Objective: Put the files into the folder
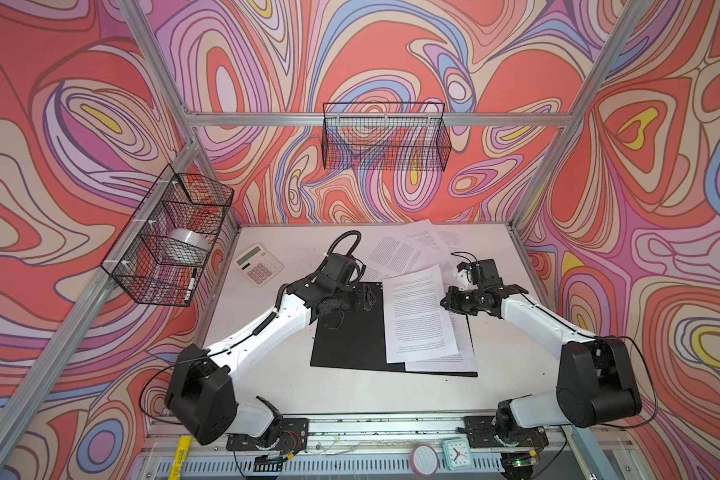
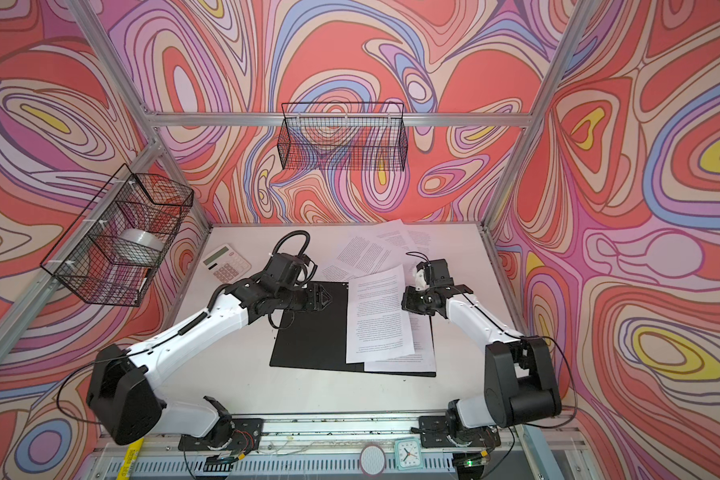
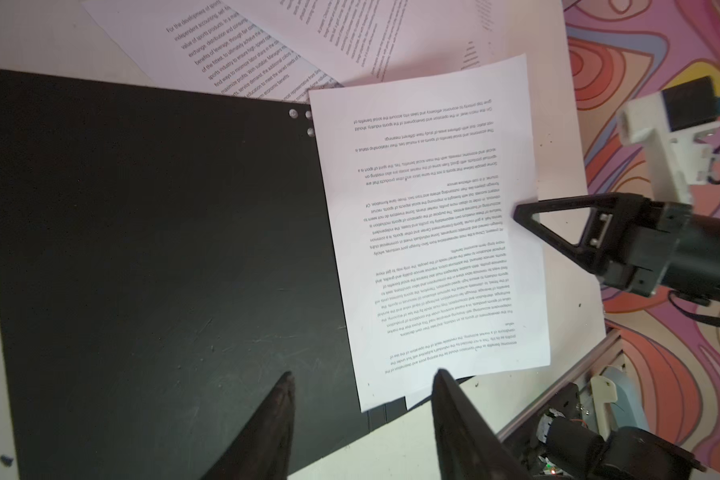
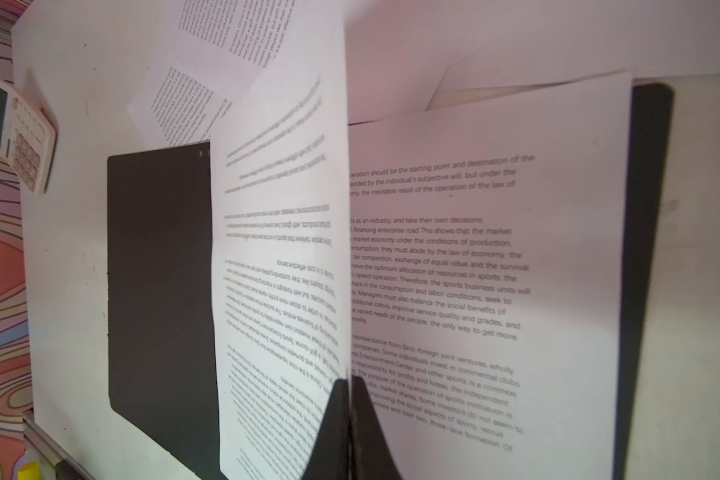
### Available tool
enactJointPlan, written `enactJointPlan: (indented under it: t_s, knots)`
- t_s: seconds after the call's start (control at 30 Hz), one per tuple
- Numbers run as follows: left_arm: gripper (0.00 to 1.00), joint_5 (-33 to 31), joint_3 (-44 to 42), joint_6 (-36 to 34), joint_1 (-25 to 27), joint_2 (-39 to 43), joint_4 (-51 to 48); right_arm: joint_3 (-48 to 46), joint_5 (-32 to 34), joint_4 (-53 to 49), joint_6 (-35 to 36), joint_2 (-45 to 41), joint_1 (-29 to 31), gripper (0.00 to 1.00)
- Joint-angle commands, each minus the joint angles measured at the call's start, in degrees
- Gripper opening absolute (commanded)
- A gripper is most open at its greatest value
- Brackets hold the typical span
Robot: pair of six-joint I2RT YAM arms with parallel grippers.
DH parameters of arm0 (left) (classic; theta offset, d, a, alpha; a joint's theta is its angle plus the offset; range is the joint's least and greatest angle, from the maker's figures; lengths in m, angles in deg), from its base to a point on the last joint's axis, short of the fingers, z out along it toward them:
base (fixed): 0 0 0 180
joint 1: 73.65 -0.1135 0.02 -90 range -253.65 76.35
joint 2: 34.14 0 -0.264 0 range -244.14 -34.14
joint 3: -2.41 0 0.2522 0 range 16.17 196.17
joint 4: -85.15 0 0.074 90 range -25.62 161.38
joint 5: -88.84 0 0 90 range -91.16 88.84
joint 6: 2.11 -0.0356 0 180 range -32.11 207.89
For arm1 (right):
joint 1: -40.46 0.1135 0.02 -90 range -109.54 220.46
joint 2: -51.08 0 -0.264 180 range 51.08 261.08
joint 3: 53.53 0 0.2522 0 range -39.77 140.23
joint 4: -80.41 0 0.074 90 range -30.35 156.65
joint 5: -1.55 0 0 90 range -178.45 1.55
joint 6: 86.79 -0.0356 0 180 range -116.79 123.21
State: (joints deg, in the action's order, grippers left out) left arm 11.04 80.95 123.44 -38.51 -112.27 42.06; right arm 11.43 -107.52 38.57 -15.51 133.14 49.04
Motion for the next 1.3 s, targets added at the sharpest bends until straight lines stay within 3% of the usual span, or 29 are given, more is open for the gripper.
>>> enactJointPlan:
  t_s: [0.0,0.2,0.4,0.67,1.27]
  knots:
    - [0.62,-2.69,-0.2,-4.11,-0.42,5.21,-5.73,1.99,6.29,-6.37,5.17,-1.08,-0.89,0.0]
    - [0.74,0.59,-0.44,-6.95,-0.42,13.45,-9.47,6.84,15.6,-13.83,8.66,1.42,-1.39,0.0]
    - [0.84,-2.12,-0.8,-10.41,-0.42,17.8,-13.48,9.17,23.01,-17.77,10.78,2.0,-1.57,0.0]
    - [0.87,0.7,-1.6,-10.63,-0.42,17.49,-13.66,9.36,23.4,-18.09,12.75,3.66,-1.78,0.0]
    - [0.97,0.93,-2.05,-10.8,-0.42,15.17,-13.86,8.57,15.91,-14.66,10.6,6.43,-1.72,0.0]
